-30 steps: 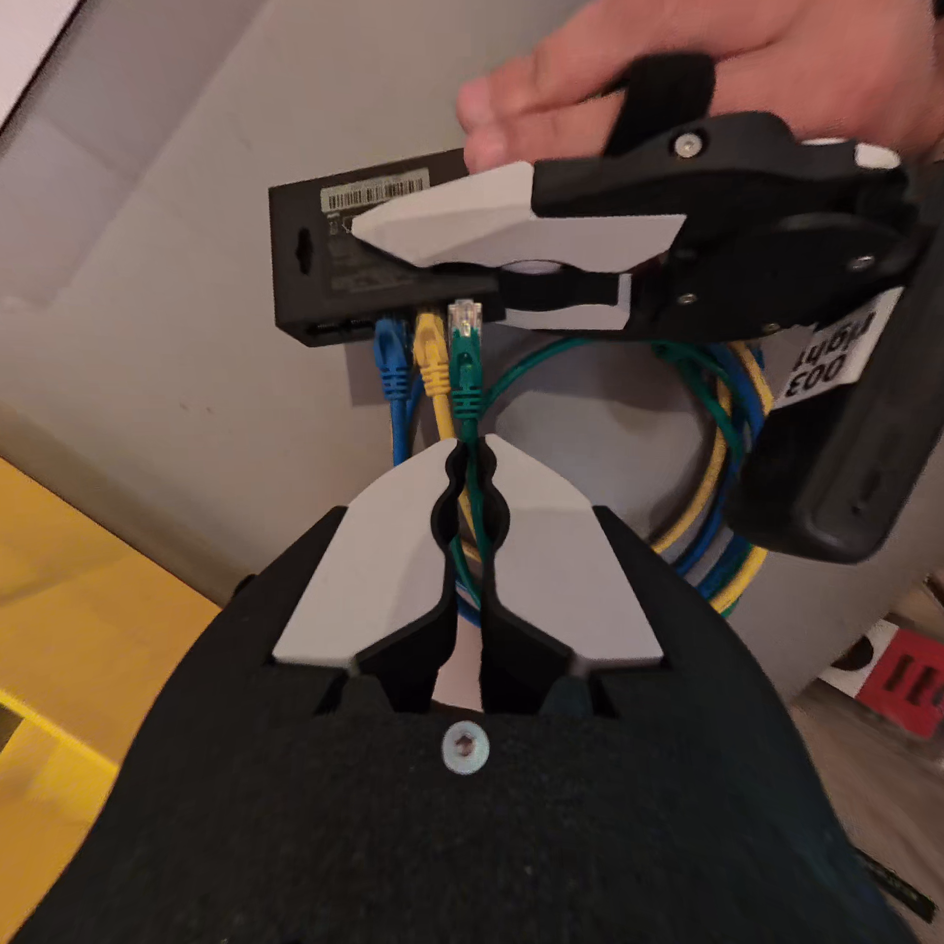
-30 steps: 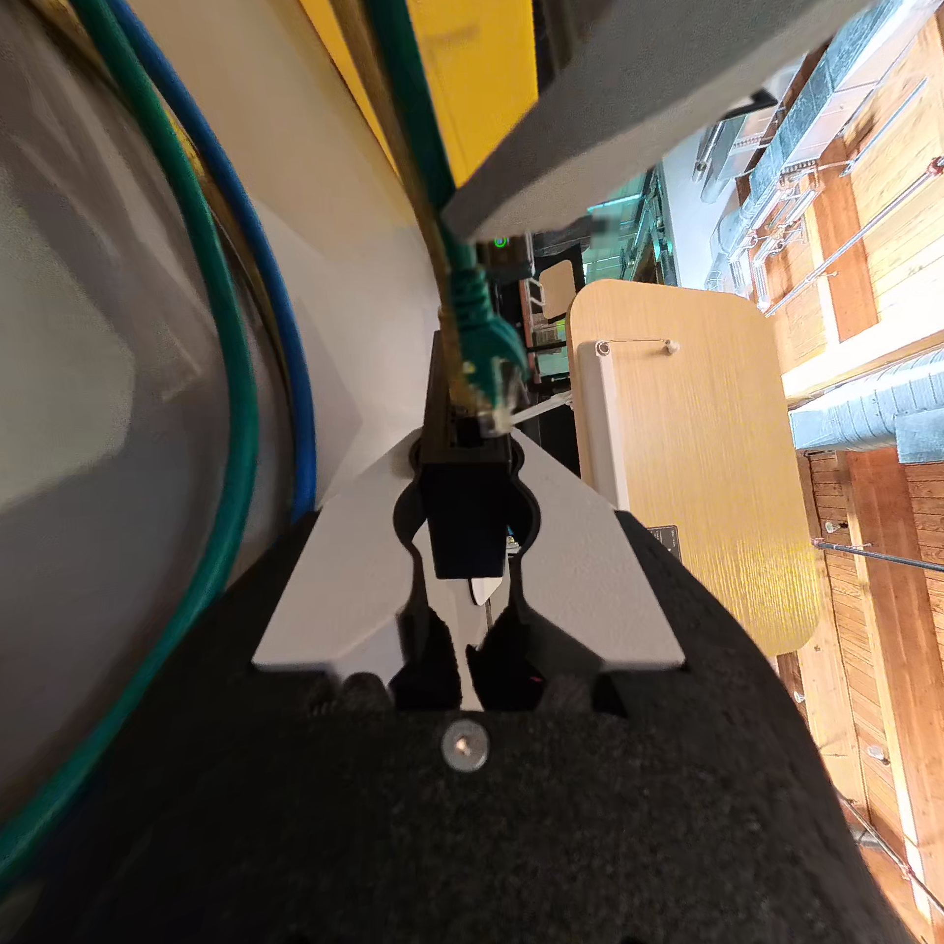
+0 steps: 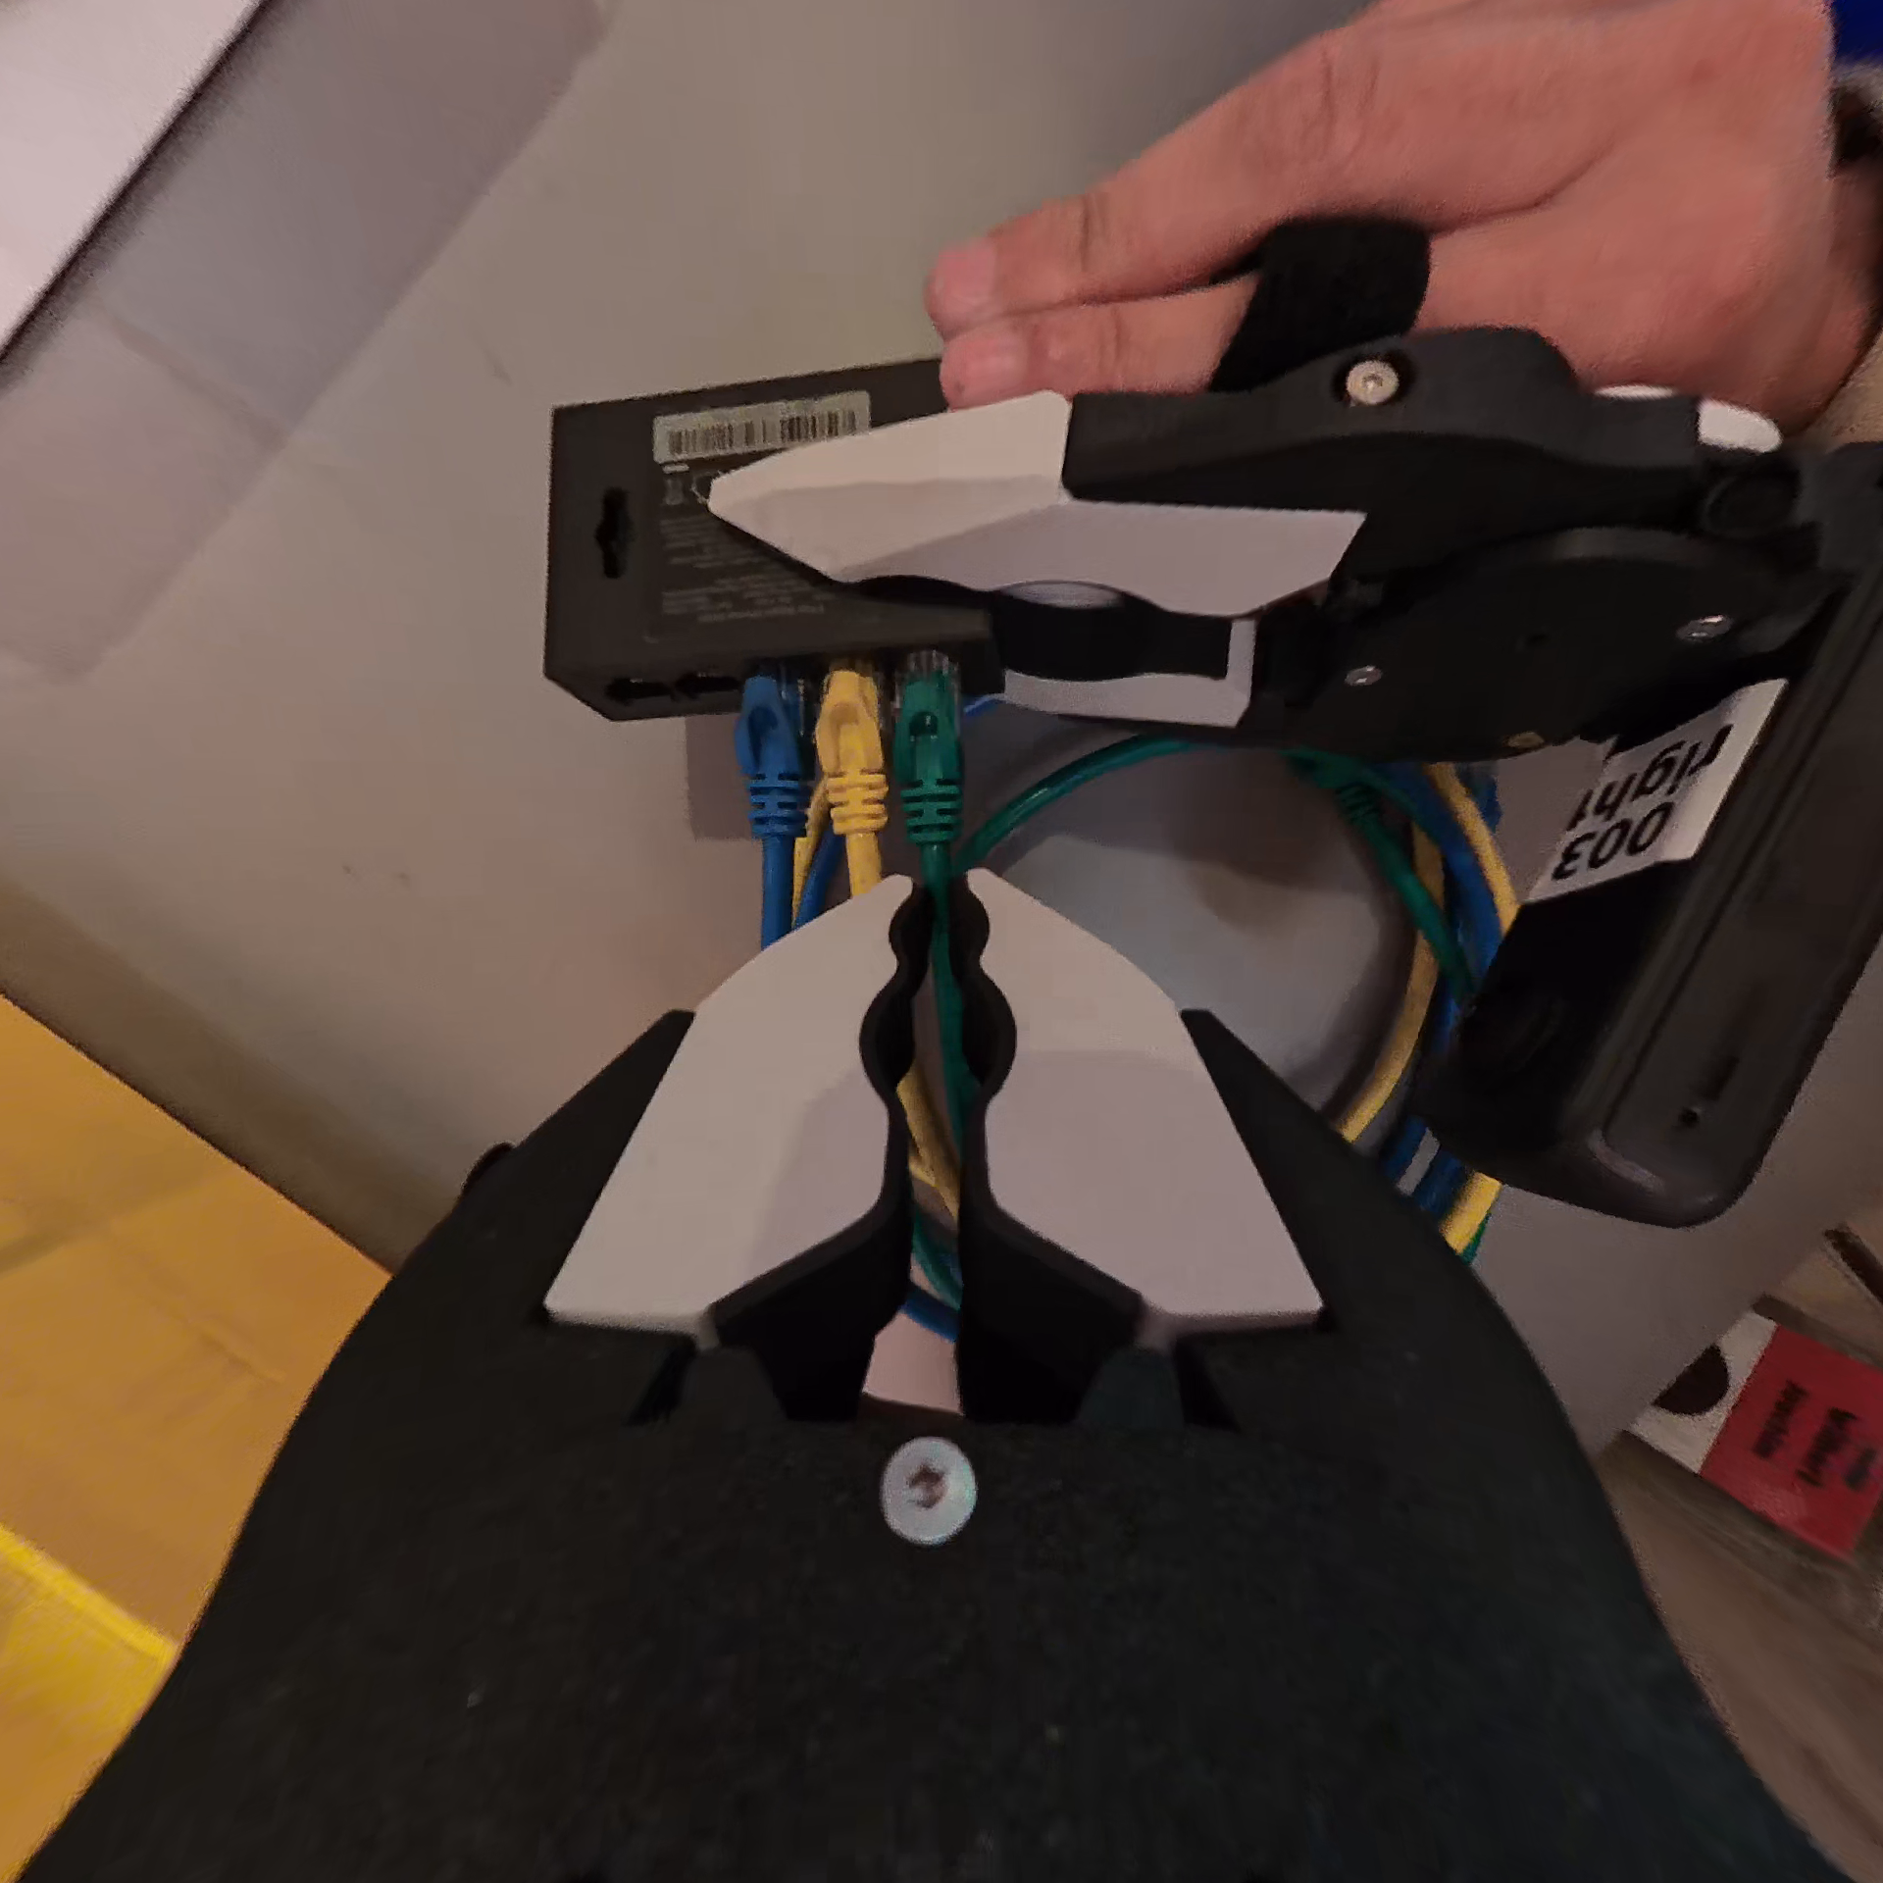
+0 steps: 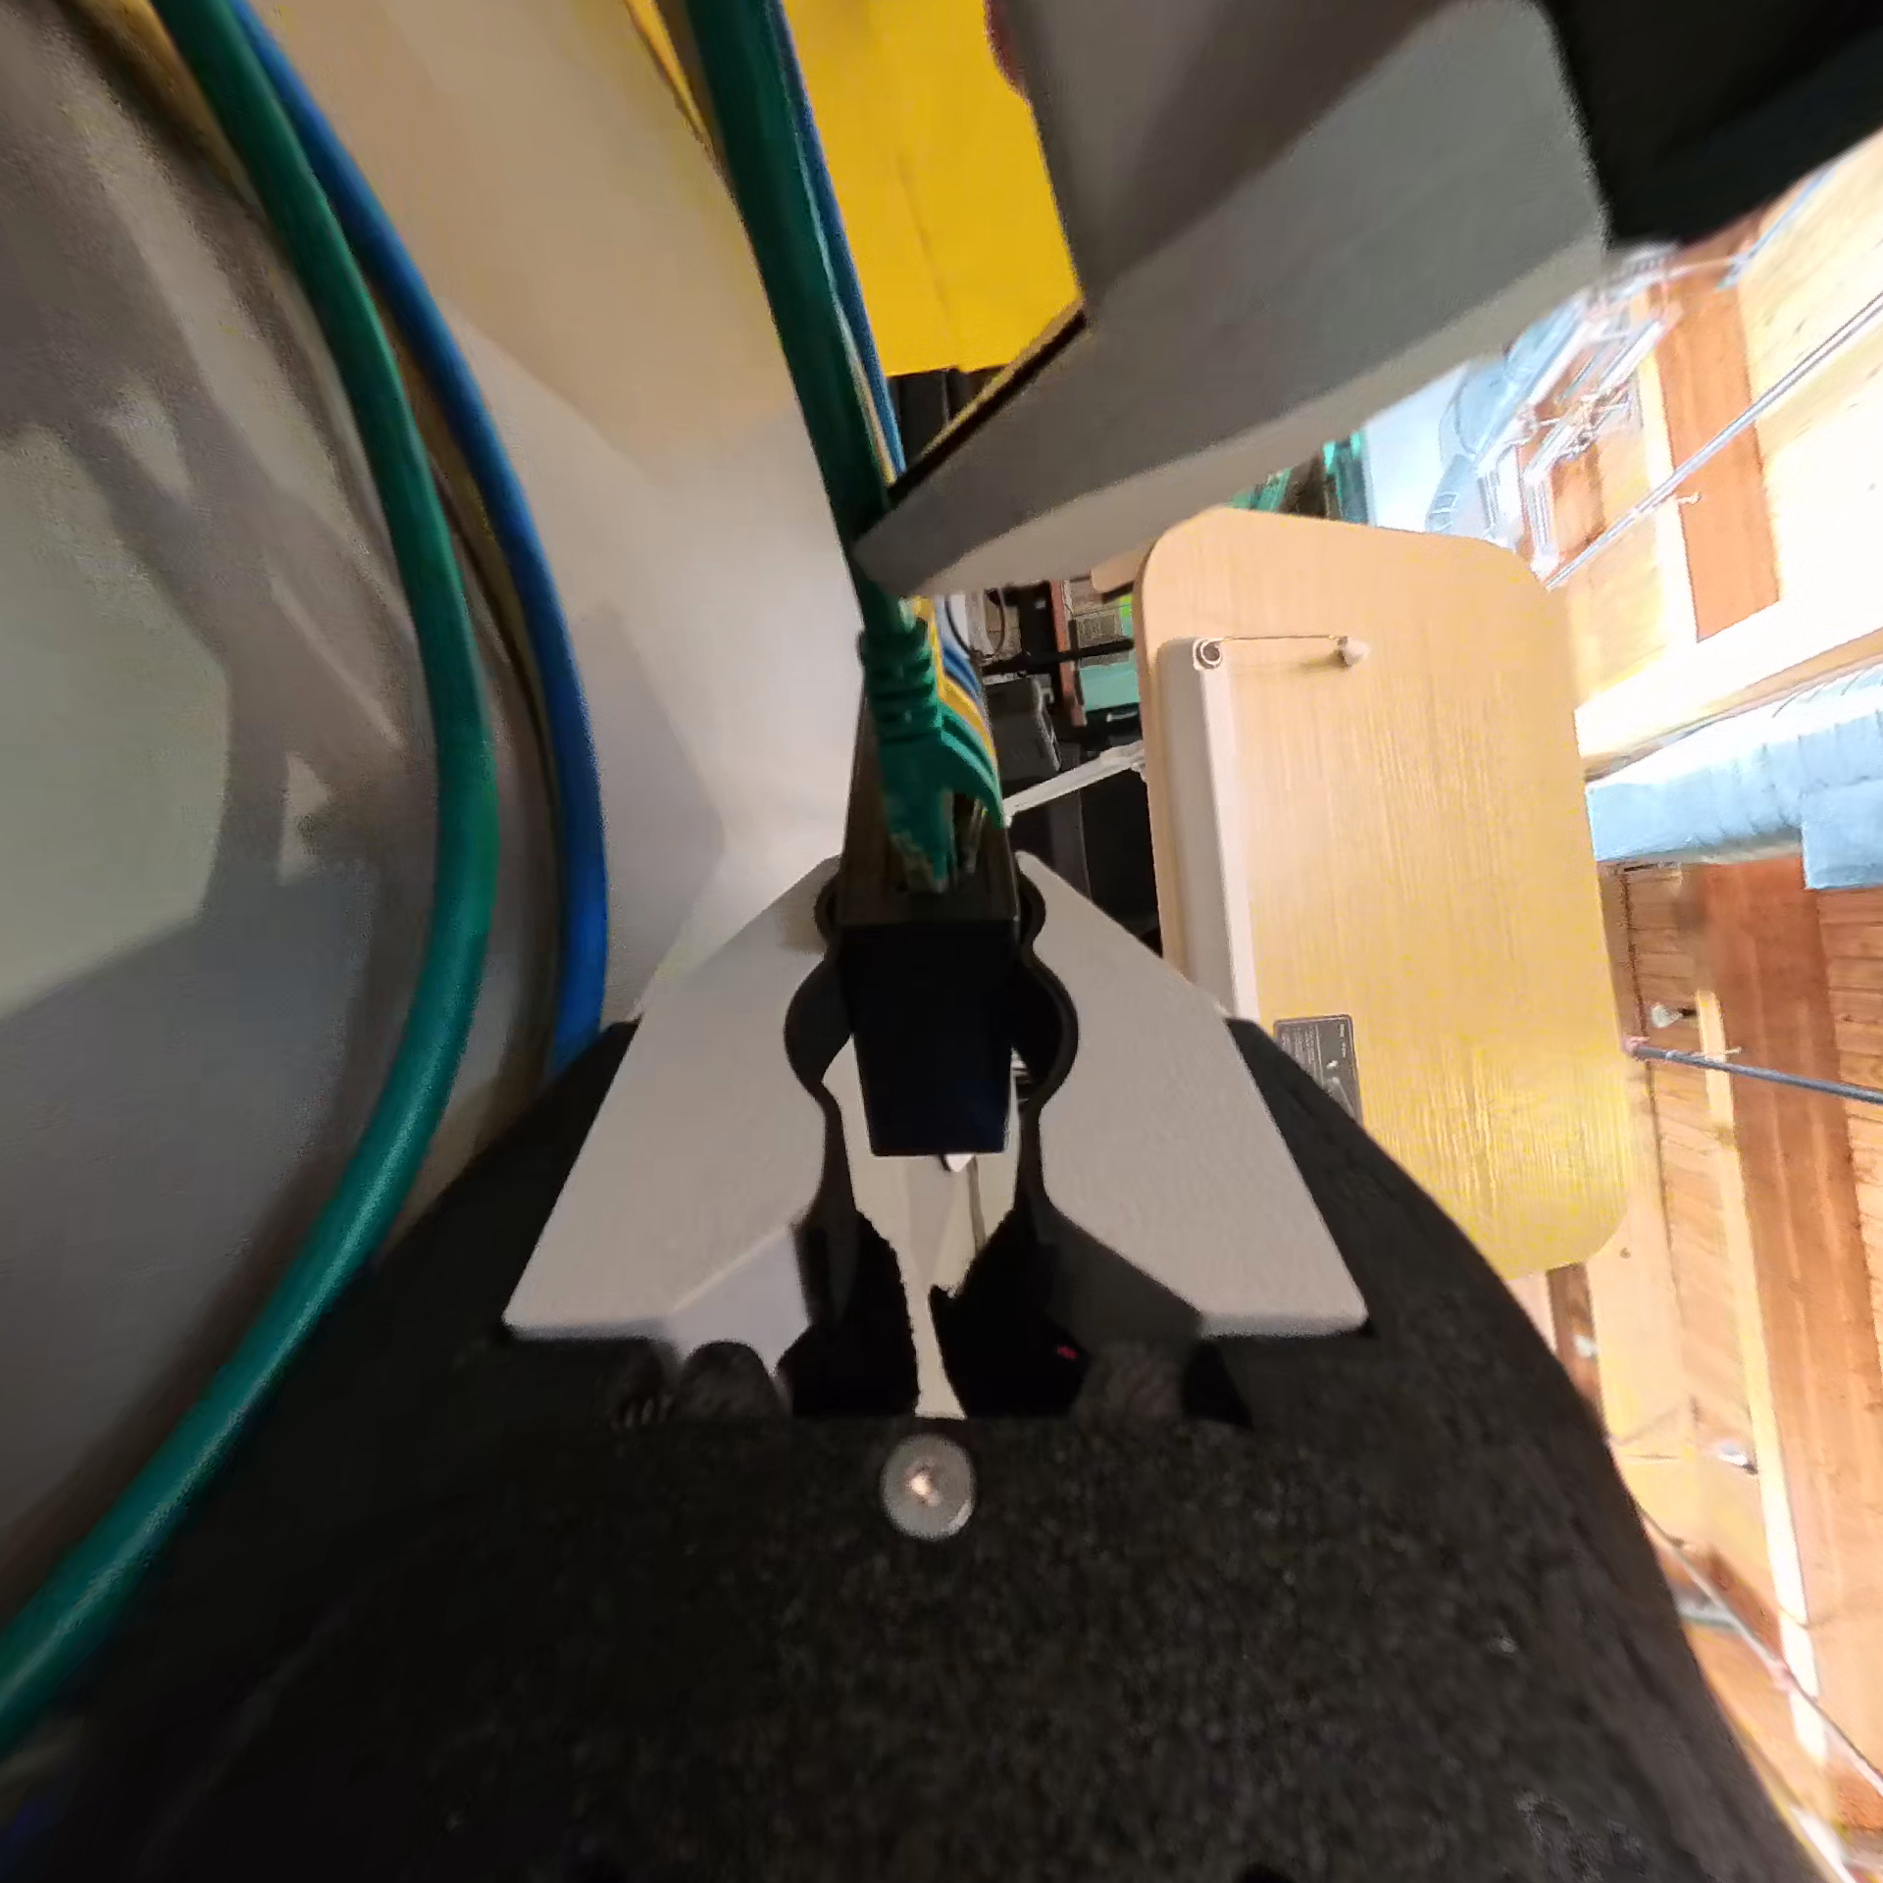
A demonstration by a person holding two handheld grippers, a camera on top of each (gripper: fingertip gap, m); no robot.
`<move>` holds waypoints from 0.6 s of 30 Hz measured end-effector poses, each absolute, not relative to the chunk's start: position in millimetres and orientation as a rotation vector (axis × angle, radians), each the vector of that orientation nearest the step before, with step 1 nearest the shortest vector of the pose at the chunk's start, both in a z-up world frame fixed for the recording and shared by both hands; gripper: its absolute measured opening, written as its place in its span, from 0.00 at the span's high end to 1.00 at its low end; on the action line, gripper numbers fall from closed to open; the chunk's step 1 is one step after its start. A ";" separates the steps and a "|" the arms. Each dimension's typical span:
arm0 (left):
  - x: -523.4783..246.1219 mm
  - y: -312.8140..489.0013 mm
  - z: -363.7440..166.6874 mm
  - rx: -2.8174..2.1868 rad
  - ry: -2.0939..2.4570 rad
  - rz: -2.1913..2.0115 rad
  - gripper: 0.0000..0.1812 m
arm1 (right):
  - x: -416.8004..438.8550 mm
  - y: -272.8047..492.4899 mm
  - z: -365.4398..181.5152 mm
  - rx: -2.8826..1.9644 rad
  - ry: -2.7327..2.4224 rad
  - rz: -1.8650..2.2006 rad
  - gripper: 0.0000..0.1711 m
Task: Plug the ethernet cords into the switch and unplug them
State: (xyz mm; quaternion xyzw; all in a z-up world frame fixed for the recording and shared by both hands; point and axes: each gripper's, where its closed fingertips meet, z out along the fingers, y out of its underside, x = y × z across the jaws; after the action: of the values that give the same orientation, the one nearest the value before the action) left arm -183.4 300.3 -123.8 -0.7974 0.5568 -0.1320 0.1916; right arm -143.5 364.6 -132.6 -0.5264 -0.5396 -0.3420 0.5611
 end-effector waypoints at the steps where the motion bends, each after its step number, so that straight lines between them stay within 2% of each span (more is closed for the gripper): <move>1: -182.2 301.0 -120.4 -2.220 1.538 -0.398 0.99 | -142.7 364.5 -130.0 -1.251 -1.253 -0.796 0.84; 4: -178.6 299.9 -109.9 -2.117 1.518 -0.420 0.99 | -143.3 362.3 -122.0 -1.253 -1.220 -0.764 0.84; 6: -155.7 288.7 -89.4 -1.997 1.452 -0.637 1.00 | -184.8 336.6 -116.3 -1.111 -1.285 -0.566 0.86; 7: -156.6 290.0 -88.8 -1.982 1.471 -0.577 1.00 | -180.7 339.3 -121.2 -1.241 -1.230 -0.586 0.84; 9: -177.1 304.0 -80.9 -2.011 1.393 -0.432 1.00 | -174.3 341.9 -113.1 -1.110 -1.255 -0.748 0.84; 11: -207.5 310.9 -58.6 -2.011 1.295 -0.410 1.00 | -146.1 357.3 -121.5 -1.314 -1.159 -0.637 0.84; 13: -219.6 308.0 -43.8 -1.970 1.241 -0.475 1.00 | -140.3 362.3 -114.7 -1.297 -1.131 -0.658 0.84; 18: -230.1 294.4 -56.3 -2.005 1.186 -0.584 0.95 | -148.5 364.4 -123.3 -1.252 -1.205 -0.733 0.84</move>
State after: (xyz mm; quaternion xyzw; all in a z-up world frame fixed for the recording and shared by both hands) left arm -230.1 294.4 -56.3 -0.7783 0.4604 -0.2268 0.3617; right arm -148.5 364.4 -123.3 -0.5372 -0.5172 -0.3146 0.5873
